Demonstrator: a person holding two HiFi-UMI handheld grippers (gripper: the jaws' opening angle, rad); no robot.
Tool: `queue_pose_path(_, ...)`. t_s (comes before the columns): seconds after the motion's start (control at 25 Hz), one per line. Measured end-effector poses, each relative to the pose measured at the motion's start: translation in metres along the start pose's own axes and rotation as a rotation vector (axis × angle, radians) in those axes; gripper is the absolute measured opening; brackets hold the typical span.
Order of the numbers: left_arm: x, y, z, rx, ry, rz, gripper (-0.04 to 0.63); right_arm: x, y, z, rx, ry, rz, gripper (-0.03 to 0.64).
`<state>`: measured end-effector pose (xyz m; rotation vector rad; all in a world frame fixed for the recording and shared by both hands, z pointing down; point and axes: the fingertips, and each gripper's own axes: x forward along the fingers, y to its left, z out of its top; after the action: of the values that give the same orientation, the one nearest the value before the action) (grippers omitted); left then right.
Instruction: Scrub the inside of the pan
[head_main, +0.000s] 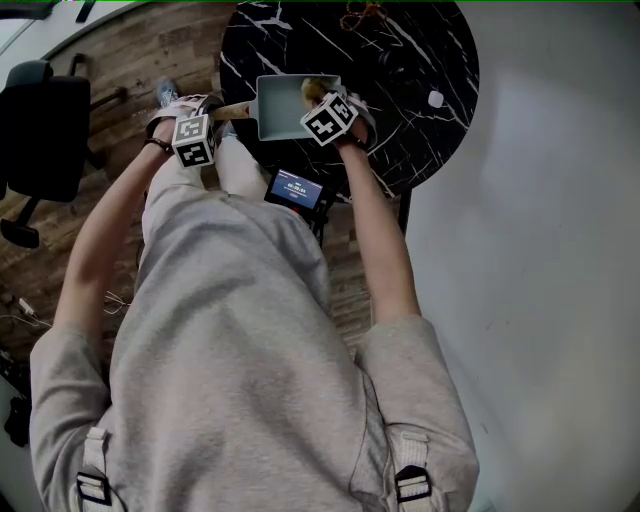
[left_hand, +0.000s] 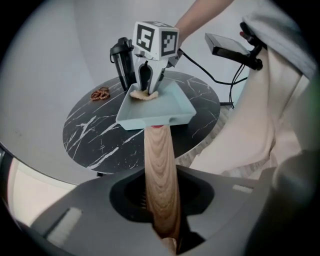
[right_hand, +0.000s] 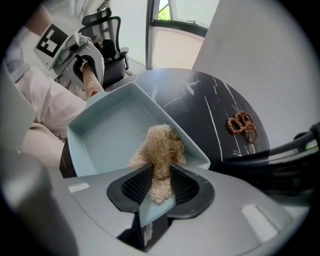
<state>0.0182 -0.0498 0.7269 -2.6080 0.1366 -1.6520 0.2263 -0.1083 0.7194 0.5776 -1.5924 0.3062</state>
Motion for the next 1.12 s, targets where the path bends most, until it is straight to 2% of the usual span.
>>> queue_pose_path(0.12, -0.001, 0.002, 0.0, 0.037, -0.01, 0.007, 0.078, 0.0, -0.004, 0.003, 0.049, -0.011, -0.012, 0.118)
queue_pose_path(0.32, -0.001, -0.001, 0.001, 0.025, -0.012, -0.009, 0.078, 0.003, -0.007, 0.011, 0.06, -0.013, -0.014, 0.104)
queue_pose_path(0.56, 0.0, -0.003, 0.0, 0.029, -0.004, -0.019, 0.078, 0.006, -0.001, 0.034, -0.017, -0.002, -0.003, 0.092)
queue_pose_path(0.92, 0.003, -0.004, -0.002, 0.032, 0.009, -0.028, 0.08, 0.009, 0.056, 0.097, -0.153, -0.067, 0.108, 0.087)
queue_pose_path(1.0, 0.003, -0.004, -0.002, 0.03, 0.012, -0.024, 0.08, 0.009, 0.058, 0.1, -0.143, -0.066, 0.115, 0.086)
queue_pose_path(1.12, 0.001, -0.001, -0.001, 0.038, 0.019, -0.003, 0.08, 0.007, 0.058, 0.101, -0.072, -0.103, 0.143, 0.086)
